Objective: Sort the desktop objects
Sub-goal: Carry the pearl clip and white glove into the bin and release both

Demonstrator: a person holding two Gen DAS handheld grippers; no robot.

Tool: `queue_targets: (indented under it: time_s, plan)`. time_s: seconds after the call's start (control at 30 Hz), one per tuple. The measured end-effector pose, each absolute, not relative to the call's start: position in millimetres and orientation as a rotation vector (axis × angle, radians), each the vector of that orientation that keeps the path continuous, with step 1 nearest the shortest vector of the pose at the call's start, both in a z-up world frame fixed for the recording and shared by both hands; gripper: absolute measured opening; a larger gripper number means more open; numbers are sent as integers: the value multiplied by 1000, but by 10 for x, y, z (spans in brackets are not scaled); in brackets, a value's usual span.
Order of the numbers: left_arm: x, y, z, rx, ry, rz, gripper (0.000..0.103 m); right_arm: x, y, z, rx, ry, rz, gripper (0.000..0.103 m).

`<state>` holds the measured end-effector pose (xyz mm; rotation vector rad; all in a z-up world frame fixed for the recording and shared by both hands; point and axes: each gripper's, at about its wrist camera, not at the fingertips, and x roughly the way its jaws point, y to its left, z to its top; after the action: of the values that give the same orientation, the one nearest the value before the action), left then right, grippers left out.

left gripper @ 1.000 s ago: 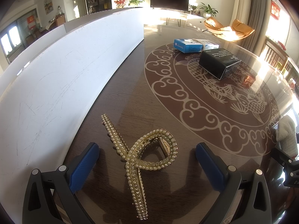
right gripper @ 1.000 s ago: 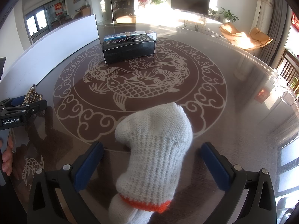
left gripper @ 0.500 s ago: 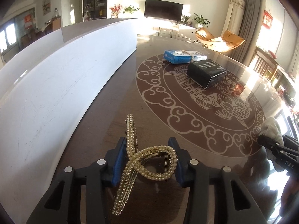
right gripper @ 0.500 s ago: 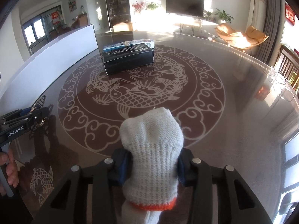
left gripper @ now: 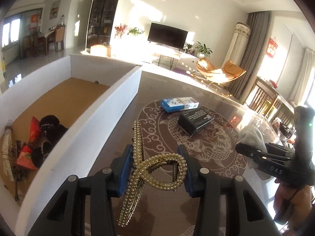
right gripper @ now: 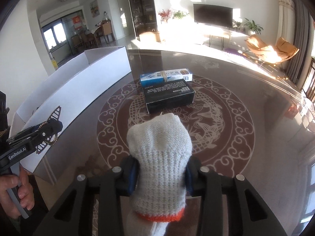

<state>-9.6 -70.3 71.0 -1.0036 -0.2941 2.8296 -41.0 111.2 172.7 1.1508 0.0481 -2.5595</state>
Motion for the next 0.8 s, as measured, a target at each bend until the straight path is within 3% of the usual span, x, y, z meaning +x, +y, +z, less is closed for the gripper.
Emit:
queue_targets:
  time_s: [0.27, 0.43, 0.63, 0.7, 0.73, 0.77, 0.8]
  plan:
    - [-77, -1860, 1395, -954, -492, 3081, 45, -892, -81, 2544, 874, 146, -2412, 39]
    - [-333, -2575, 1121, -1190, -604, 3145, 45, -1230, -1202, 2697, 805, 197, -2272, 39]
    - [-560, -2924, 565, -1520, -713, 3025, 46, -1705, -2209, 2243, 948, 341, -2201, 39]
    - [-603, -2991, 485, -1577, -785, 2981, 63, -1827, -2384, 2028, 1028, 397, -2180, 44]
    - [-609, -2998, 469, -1595, -802, 2976, 88, -1878, -2446, 1940, 1069, 413, -2174, 49]
    - [-608, -3009, 475, -1599, -816, 2977, 101, -1940, -2493, 1848, 1126, 425, -2156, 65]
    - [-600, -3004, 487, -1588, -829, 2987, 102, -1996, -2525, 1764, 1180, 429, -2137, 79]
